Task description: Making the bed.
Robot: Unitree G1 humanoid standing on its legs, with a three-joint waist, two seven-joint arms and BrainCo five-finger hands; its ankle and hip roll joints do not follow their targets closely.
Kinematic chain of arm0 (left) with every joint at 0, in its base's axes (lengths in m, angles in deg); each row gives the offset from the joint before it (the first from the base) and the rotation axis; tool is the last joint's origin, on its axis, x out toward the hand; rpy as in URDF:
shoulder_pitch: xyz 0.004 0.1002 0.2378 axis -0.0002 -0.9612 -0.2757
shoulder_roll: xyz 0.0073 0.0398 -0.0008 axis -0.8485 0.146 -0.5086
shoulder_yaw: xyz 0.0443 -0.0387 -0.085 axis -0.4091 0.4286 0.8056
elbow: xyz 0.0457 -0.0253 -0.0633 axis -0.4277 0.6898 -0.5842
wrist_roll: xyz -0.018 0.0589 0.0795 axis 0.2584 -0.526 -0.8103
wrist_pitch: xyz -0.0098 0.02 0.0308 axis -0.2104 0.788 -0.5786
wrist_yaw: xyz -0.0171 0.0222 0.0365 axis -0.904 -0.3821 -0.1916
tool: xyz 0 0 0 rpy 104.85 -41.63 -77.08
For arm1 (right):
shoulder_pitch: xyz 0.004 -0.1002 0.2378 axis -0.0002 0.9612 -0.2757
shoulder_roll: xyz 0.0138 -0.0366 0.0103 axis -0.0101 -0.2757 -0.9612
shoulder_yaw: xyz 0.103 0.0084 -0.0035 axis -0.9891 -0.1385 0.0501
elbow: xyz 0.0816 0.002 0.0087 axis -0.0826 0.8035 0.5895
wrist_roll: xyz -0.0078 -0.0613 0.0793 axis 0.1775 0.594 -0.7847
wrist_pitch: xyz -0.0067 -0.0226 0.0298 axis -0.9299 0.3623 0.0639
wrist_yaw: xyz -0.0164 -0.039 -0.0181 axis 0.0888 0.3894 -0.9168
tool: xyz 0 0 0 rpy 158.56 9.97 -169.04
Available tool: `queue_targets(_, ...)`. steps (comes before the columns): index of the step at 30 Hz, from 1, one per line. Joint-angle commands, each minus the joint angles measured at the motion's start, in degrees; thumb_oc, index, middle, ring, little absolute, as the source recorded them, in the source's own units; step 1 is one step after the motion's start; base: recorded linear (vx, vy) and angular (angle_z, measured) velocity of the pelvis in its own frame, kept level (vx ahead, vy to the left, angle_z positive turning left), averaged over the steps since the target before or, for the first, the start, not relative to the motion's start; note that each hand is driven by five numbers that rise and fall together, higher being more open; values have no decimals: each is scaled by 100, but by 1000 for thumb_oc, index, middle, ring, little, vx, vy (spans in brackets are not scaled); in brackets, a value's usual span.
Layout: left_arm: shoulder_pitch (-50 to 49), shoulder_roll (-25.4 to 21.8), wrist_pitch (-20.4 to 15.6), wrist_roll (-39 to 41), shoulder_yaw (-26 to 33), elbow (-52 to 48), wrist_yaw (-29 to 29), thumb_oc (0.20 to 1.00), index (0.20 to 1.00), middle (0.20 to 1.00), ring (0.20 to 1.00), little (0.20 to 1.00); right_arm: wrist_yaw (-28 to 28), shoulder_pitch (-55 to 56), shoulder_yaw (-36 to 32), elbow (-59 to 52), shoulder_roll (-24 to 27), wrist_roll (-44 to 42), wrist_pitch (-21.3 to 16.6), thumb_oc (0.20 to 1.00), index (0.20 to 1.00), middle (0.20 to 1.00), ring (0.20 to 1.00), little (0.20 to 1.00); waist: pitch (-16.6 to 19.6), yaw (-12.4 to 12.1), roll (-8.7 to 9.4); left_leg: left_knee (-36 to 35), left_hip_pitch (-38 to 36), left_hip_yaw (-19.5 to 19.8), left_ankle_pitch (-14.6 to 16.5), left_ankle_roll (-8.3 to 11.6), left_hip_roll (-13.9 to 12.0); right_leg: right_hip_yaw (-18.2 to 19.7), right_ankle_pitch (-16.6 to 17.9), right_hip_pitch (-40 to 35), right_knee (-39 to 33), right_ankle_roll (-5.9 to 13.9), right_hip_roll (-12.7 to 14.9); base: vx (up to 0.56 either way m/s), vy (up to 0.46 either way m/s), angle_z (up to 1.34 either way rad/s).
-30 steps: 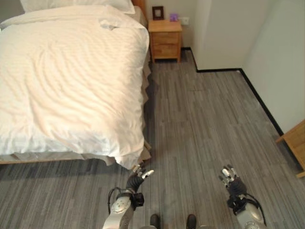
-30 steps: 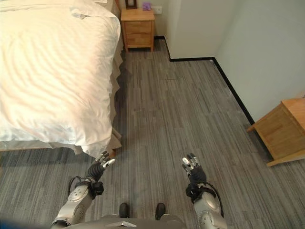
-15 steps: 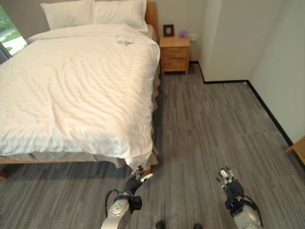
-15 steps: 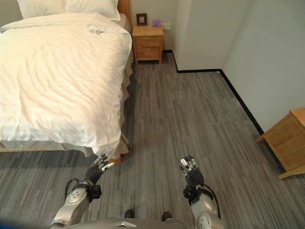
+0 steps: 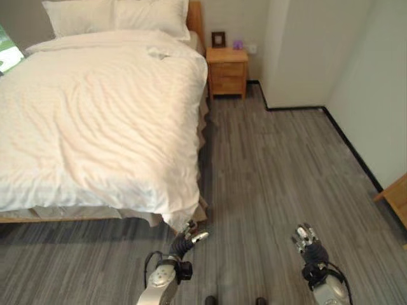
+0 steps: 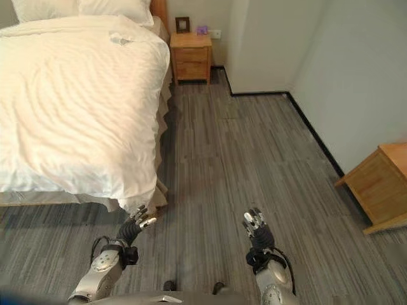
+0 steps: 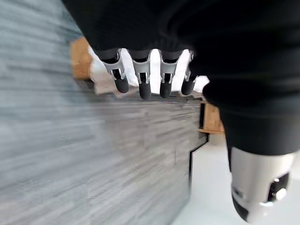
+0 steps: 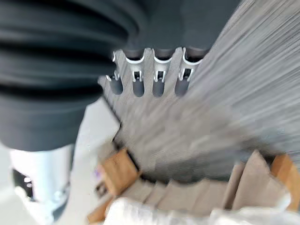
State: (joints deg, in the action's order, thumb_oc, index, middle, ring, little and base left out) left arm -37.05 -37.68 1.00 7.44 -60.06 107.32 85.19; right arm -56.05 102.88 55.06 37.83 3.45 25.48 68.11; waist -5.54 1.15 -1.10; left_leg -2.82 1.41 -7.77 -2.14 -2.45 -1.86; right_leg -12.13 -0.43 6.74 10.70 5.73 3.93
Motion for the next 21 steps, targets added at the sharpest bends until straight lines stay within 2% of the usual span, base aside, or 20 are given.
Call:
queue_targets(1,391,-466,-243,-1,351,-183,165,1000,1000,1000,1000,1000,-41,-369,-184,-225,-7,37,-336,1000,1000,1000,1000,1000,-219,-79,360,-7,-386,-145,267,269,97,160,51,-307,-176,153,241,-61,31,-50)
queue_targets(2,376,-369,-255,9,376,-141,169,1000,1000,1000,1000,1000,-18,-447,-112,-88,60,110,-340,1000,1000,1000,1000,1000,-141,-132,388,30,-346,-129,301,279,140,221,89,-475,-541,197,268,-18,-1,-42)
queue_targets(4,296,-267,-265,212,385,-184,201,1000,1000,1000,1000,1000,-52,-599,-31,-48,166,155,-262,1000,1000,1000,1000,1000,-87,-206,428,12,-394,-201,280,293,95,383,153,-470,-665,162,170,-12,-16,-44)
queue_targets(6,66,-191,-207,302,375,-236,94,1000,1000,1000,1000,1000,-4,-563,-58,-145,227,196,-226,1000,1000,1000,1000,1000,-28,-242,442,-30,-448,-238,292,269,102,219,196,-548,-805,184,212,32,-12,-15)
queue_targets(8,-16,-245,-145,168,244,-222,-24,1000,1000,1000,1000,1000,-63,-566,-128,-133,266,295,-220,1000,1000,1000,1000,1000,-21,-218,451,-33,-449,-199,288,253,112,238,221,-573,-859,182,215,29,-1,10)
queue_targets(10,-52,-300,-90,-45,163,-175,-59,1000,1000,1000,1000,1000,-54,-497,-217,-79,140,-34,-259,1000,1000,1000,1000,1000,-41,-177,441,-47,-485,-149,297,229,143,280,227,-611,-881,176,232,43,24,12)
queue_targets(16,-145,-353,-51,-20,266,-349,-110,1000,1000,1000,1000,1000,137,-371,-166,75,95,-221,-96,1000,1000,1000,1000,1000,-37,-179,405,-100,-548,-90,343,194,209,228,221,-706,-943,211,313,83,39,1)
queue_targets(19,-59,-352,-71,107,371,-324,1,1000,1000,1000,1000,1000,146,-577,-45,39,137,-316,-97,1000,1000,1000,1000,1000,-122,-221,360,-58,-486,-71,412,117,247,319,154,-450,-491,265,381,42,101,-2)
queue_targets(20,-78,-401,-71,115,480,-413,61,1000,1000,1000,1000,1000,198,-670,-58,-75,92,-690,-107,1000,1000,1000,1000,1000,-260,-231,329,-58,-529,-89,490,-12,281,427,326,53,495,386,473,3,133,-11)
queue_targets(21,-77,-402,-70,114,481,-413,61,1000,1000,1000,1000,1000,198,-672,-58,-74,91,-690,-106,1000,1000,1000,1000,1000,-242,-239,331,-55,-502,-99,481,-12,280,436,341,79,489,384,470,27,141,-28)
